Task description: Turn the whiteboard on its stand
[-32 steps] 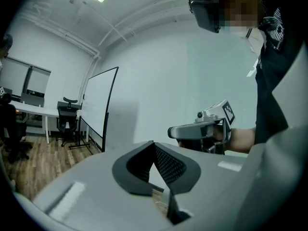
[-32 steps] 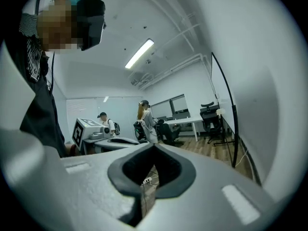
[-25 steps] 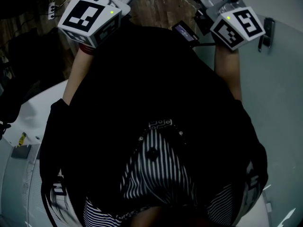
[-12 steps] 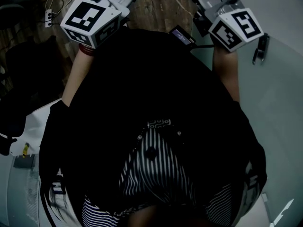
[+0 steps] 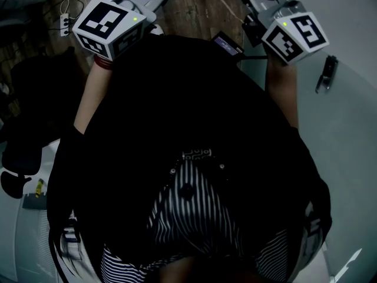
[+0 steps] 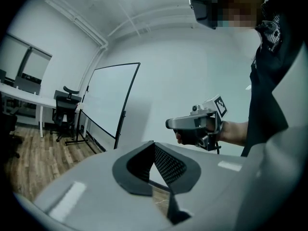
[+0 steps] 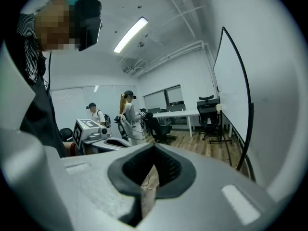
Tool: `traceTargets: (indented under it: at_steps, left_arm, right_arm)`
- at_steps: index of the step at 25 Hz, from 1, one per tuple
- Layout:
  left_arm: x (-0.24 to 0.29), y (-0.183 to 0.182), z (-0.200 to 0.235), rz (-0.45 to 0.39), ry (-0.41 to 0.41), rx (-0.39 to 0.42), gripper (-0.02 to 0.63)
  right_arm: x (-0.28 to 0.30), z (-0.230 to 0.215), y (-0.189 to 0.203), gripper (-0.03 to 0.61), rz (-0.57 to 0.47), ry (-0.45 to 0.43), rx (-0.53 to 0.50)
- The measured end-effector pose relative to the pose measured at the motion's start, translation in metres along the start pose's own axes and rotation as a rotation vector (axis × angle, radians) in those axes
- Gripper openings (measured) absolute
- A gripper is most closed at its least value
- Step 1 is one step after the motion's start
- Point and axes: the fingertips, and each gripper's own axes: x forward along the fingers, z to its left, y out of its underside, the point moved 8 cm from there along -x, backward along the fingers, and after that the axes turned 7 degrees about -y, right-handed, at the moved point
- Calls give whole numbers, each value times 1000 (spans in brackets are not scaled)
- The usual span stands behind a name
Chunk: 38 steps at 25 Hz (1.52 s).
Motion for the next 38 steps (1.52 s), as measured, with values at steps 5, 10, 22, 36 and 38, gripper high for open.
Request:
traceTargets:
  at_steps: [5,10,22,36,38]
  left_arm:
    - [1,-3,0,16,13,29,-3]
    - [1,-2,0,26,27,29,-3]
    - [-3,-28,-6,-38,3,84,-3]
    - [-1,-25,-4,-33,21,52,-3]
    - [-1,-23,-4,-29,21,56,-3]
  right_arm:
    - [-3,-3,2,0,-18,13,17]
    - [-4,-2,5,0,-27,26,31]
    - [0,20,-15,0,-25,21,-20]
    - [1,11,-13,0,-53,20,5]
    - [3,8,-10,0,-65,21,20]
